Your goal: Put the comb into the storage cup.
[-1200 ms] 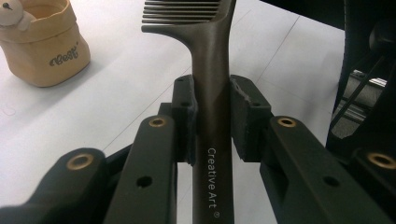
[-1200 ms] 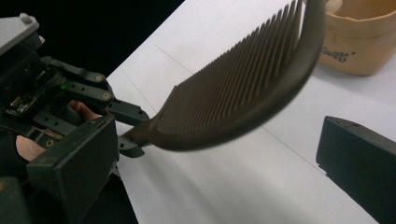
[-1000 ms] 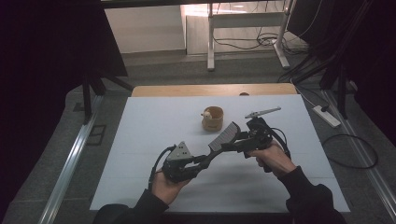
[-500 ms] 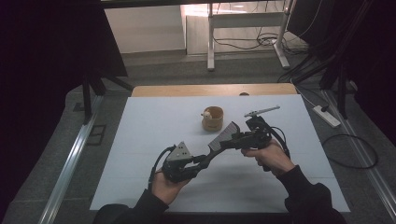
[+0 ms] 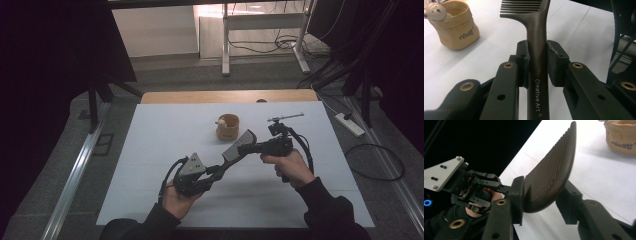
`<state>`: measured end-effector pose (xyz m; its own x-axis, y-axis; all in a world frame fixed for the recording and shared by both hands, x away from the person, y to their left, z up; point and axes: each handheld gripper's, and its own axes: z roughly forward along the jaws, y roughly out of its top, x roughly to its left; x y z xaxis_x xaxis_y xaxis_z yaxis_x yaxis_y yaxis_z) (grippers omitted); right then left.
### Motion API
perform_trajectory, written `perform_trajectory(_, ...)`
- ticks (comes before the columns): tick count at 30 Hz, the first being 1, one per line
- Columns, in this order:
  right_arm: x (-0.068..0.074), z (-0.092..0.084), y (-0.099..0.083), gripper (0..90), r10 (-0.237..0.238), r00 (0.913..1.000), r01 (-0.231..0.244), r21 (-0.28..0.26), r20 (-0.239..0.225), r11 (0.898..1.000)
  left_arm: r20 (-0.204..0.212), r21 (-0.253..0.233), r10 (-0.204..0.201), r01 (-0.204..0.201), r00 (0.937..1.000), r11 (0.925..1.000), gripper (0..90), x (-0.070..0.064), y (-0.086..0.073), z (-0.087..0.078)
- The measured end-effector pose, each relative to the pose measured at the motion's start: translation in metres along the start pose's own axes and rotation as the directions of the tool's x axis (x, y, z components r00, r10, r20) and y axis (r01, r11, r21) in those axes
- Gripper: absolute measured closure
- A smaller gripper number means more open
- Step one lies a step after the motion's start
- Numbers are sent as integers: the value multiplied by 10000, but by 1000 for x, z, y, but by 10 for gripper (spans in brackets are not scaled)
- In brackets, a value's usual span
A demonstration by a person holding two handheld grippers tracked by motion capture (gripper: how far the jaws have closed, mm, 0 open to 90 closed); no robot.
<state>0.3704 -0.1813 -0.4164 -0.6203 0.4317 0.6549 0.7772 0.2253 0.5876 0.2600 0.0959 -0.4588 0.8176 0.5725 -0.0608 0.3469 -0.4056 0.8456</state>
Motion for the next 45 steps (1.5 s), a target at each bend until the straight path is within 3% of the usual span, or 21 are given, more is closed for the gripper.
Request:
perform_trajectory(9,-6,3,-2,757,652,9965,-647,111,-514,9978,-105,-31,51,-52,9999,10000,719,0,-1,0)
perform_trajectory(12,-8,3,-3,793,1009,9916,-1002,130,-806,9949,-126,21,104,-104,9999,9999,719,0,-1,1)
perform_trajectory(15,-9,3,-3,835,1438,9814,-1429,165,-1274,9896,-118,110,152,-151,9998,9998,719,-1,-1,3)
perform_trajectory(19,-8,3,-3,841,1578,9784,-1562,224,-1338,9875,-9,124,106,-106,9999,9999,714,1,-3,4)
perform_trajectory(23,-7,4,-3,843,1477,9808,-1478,85,-1274,9890,119,128,7,-9,9999,9999,688,3,-3,4)
perform_trajectory(26,-6,3,-3,843,1285,9873,-1293,-22,-938,9916,98,146,-70,68,9999,9999,624,3,-3,3)
perform_trajectory(35,-4,0,-3,842,878,9936,-897,-231,-706,9957,88,361,-221,218,9997,9991,432,7,-5,3)
perform_trajectory(45,-3,-2,-4,842,507,9973,-523,-308,-523,9982,487,644,-694,662,9964,9957,281,16,-9,4)
